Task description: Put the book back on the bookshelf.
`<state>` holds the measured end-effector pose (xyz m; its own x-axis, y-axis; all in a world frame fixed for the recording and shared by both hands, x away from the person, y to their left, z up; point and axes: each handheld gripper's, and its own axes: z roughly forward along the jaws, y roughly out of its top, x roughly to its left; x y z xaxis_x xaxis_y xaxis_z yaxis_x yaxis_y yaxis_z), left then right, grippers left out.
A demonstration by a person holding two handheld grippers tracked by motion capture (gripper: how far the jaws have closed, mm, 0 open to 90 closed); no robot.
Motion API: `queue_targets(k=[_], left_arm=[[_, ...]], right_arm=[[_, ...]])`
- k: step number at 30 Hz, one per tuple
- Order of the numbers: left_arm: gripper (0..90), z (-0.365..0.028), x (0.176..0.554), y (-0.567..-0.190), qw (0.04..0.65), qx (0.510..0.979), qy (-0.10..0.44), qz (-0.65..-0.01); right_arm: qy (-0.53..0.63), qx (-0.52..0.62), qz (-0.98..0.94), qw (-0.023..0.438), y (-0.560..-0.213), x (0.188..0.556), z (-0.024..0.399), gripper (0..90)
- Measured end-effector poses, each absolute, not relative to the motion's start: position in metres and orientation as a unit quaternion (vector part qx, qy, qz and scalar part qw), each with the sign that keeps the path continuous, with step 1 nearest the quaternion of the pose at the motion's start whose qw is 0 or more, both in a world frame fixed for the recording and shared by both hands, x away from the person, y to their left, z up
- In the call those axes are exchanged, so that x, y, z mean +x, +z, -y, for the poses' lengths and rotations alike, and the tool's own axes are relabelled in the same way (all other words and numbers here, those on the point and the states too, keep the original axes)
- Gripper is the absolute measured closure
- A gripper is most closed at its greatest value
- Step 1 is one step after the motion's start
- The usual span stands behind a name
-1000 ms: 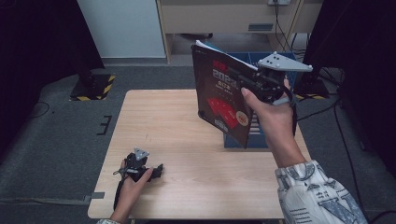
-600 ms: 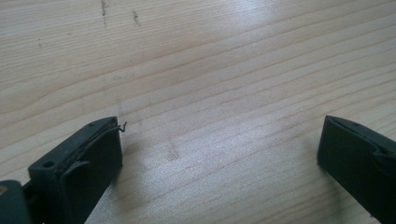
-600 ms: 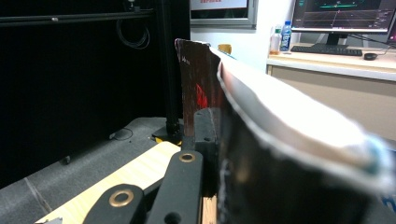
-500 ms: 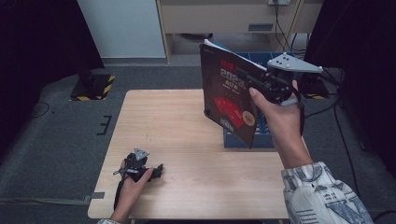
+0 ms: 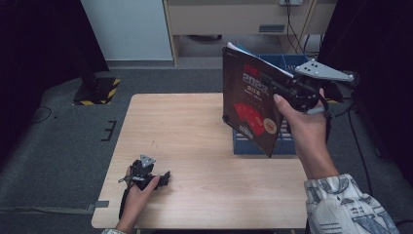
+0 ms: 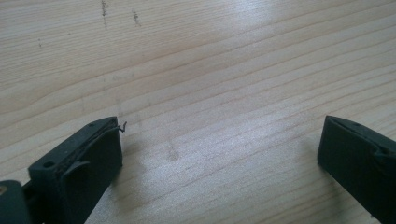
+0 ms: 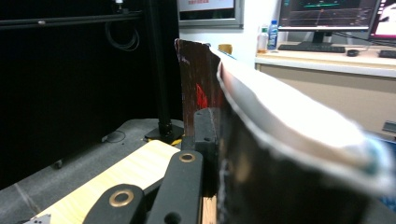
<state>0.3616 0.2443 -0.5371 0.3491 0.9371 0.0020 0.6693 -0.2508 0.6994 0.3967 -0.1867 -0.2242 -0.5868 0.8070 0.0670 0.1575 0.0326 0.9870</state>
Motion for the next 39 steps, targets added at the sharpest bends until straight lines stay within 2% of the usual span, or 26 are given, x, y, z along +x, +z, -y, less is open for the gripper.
queue_targets(k=[12, 24, 39], left_arm=[[0.0, -0.243, 0.362, -0.537, 0.309, 0.762, 0.216, -0.526], [0.0, -0.243, 0.362, -0.537, 0.309, 0.763, 0.216, -0.526], [0.0, -0.243, 0.362, -0.537, 0.309, 0.763, 0.216, -0.526]], right_arm=[[0.591, 0.379, -0.655, 0.279, -0.223, 0.393, 0.212, 87.0], [0.58, 0.402, -0.641, 0.302, -0.221, 0.39, 0.246, 87.0], [0.568, 0.424, -0.629, 0.32, -0.222, 0.388, 0.265, 86.9]])
